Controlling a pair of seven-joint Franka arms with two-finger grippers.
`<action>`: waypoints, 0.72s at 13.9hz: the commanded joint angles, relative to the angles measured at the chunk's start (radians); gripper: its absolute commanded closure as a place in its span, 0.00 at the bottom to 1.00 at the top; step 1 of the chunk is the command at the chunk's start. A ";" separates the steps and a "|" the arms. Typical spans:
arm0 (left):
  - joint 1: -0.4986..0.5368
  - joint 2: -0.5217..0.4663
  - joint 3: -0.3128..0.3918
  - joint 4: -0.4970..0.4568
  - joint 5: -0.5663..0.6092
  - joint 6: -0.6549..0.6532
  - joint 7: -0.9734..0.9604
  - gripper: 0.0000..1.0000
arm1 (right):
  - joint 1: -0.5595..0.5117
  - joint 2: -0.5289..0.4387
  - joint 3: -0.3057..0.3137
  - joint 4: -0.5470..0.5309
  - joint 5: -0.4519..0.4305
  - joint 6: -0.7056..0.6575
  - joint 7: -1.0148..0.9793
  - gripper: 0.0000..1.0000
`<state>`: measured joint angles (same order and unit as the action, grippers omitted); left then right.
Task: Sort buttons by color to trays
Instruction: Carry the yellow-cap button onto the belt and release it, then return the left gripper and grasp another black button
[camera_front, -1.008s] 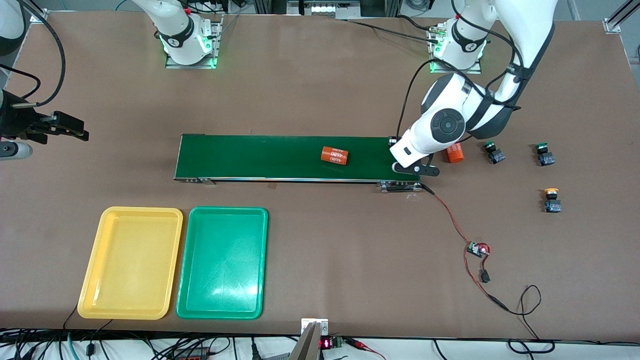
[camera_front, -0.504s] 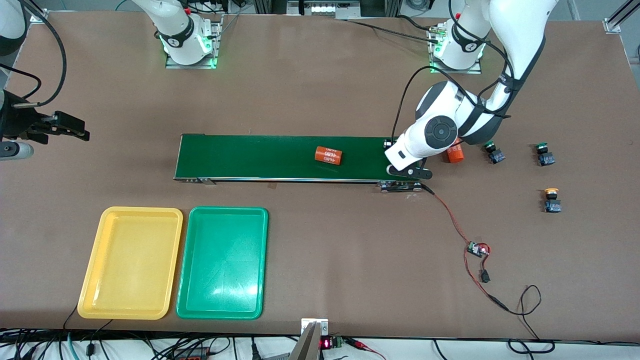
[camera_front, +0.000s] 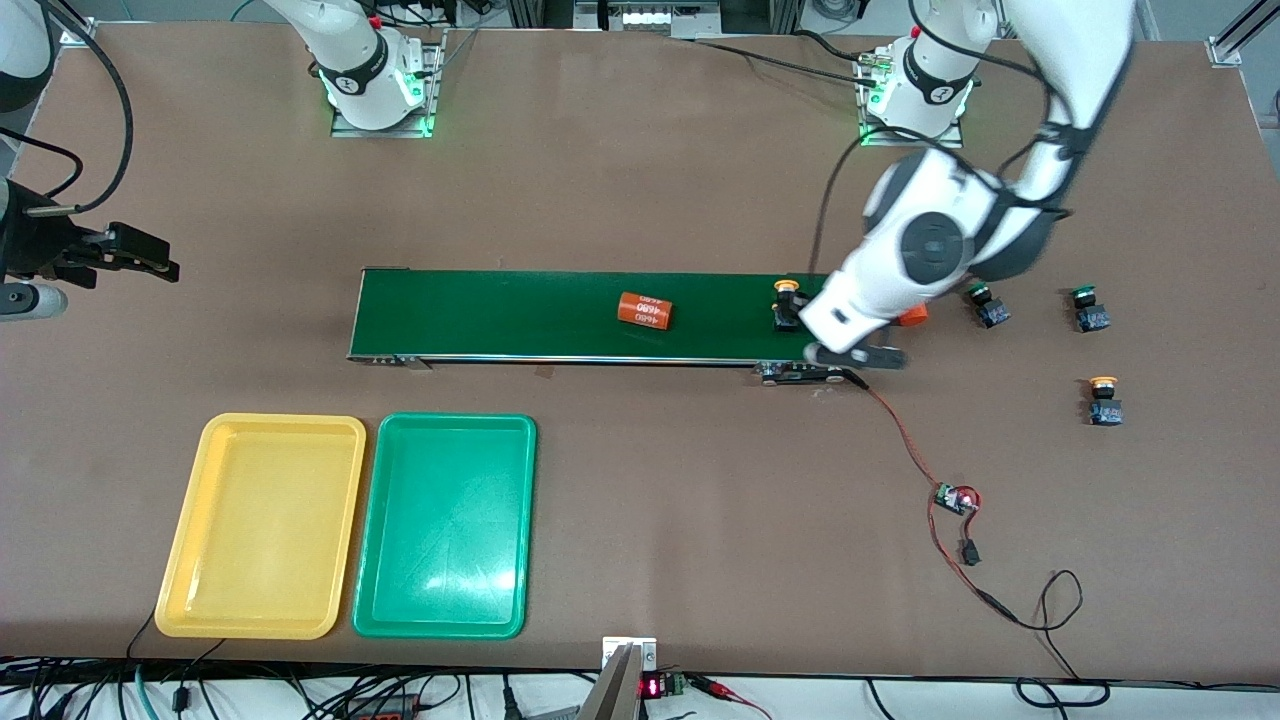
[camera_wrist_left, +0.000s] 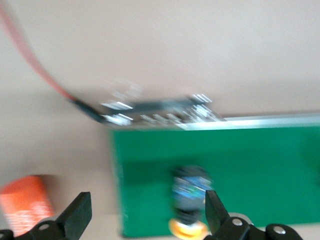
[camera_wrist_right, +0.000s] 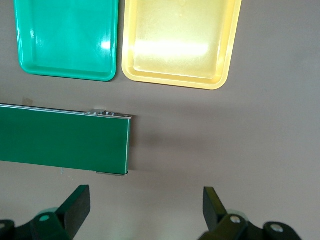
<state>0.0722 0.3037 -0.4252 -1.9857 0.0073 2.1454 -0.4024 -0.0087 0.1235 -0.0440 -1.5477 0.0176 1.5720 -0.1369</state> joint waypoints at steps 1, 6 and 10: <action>0.136 0.006 0.055 -0.004 -0.009 -0.004 0.024 0.00 | -0.002 0.007 0.001 0.014 0.016 -0.001 -0.006 0.00; 0.213 0.057 0.235 0.011 -0.006 0.090 0.025 0.00 | -0.002 0.007 0.001 0.012 0.016 -0.003 -0.006 0.00; 0.262 0.168 0.338 0.134 0.040 0.088 0.084 0.00 | 0.000 0.004 0.001 0.003 0.016 -0.013 -0.010 0.00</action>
<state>0.3186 0.3915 -0.1066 -1.9464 0.0267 2.2411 -0.3647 -0.0086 0.1248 -0.0439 -1.5483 0.0177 1.5699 -0.1369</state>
